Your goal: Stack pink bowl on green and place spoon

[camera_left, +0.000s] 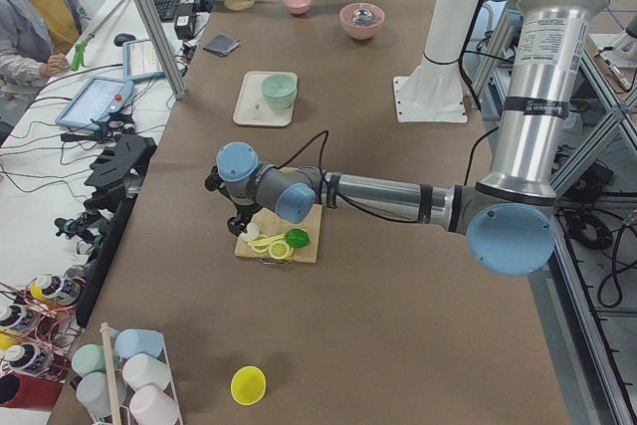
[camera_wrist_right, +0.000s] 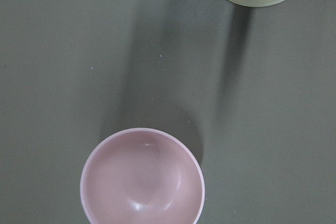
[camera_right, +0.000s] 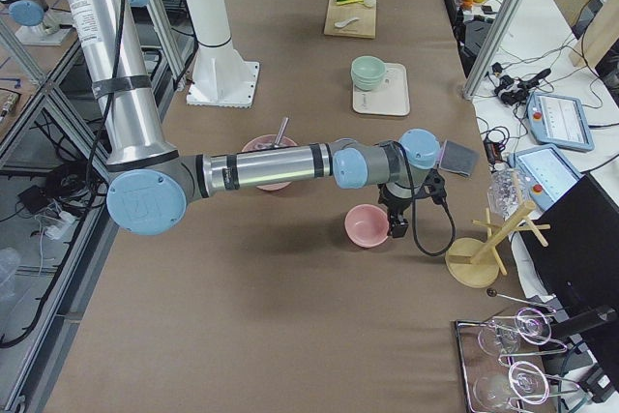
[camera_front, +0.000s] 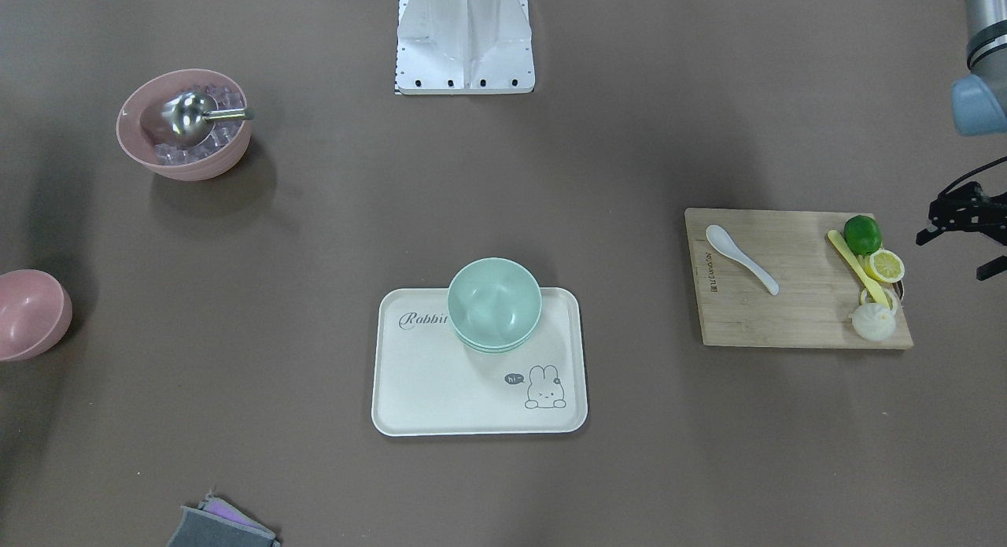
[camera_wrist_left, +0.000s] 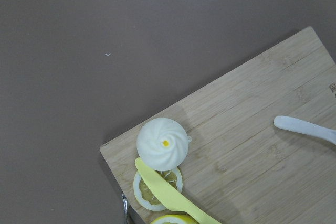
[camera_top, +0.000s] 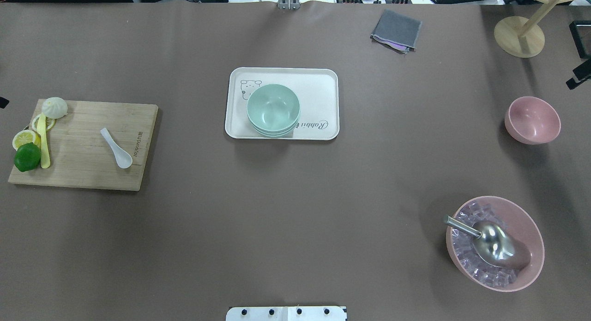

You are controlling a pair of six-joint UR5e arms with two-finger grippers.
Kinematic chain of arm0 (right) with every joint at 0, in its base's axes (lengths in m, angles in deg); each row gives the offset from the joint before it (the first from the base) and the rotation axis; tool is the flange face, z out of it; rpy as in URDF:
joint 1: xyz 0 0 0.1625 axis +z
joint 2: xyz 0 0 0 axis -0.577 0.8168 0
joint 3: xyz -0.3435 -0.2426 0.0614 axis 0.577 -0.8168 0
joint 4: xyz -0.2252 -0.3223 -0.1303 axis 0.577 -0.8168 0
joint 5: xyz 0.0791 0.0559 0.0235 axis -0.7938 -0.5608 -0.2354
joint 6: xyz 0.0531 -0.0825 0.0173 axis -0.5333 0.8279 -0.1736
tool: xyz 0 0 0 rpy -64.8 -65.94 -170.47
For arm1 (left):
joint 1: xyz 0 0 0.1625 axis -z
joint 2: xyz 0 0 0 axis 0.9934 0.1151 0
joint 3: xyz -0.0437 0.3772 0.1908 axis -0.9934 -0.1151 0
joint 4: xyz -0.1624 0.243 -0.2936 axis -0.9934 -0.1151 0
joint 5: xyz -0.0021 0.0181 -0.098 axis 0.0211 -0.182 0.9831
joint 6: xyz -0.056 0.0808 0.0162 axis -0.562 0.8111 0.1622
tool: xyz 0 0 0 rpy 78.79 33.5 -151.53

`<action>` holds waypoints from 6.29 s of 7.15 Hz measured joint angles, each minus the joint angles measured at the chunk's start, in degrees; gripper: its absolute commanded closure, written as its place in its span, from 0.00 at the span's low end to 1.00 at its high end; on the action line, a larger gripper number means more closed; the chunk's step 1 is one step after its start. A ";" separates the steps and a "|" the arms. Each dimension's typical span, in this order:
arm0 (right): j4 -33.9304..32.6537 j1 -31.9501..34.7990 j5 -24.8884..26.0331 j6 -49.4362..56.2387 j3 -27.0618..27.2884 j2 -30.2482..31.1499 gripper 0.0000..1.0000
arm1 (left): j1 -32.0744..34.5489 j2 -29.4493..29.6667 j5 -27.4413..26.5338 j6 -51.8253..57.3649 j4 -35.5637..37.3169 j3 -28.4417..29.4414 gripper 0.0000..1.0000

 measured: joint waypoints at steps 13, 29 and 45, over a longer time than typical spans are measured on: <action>16.16 -8.49 -0.58 -4.59 -15.74 -0.37 1.00 | -0.09 1.17 -4.49 -9.47 -3.83 3.73 0.02; 19.76 -35.52 14.70 -84.57 -2.03 -31.87 1.00 | -20.39 13.92 -9.13 -66.62 -3.86 7.85 0.04; 28.37 -38.88 11.36 -96.73 -8.08 -34.16 0.00 | -23.45 8.26 -9.29 -84.45 -4.12 1.55 1.00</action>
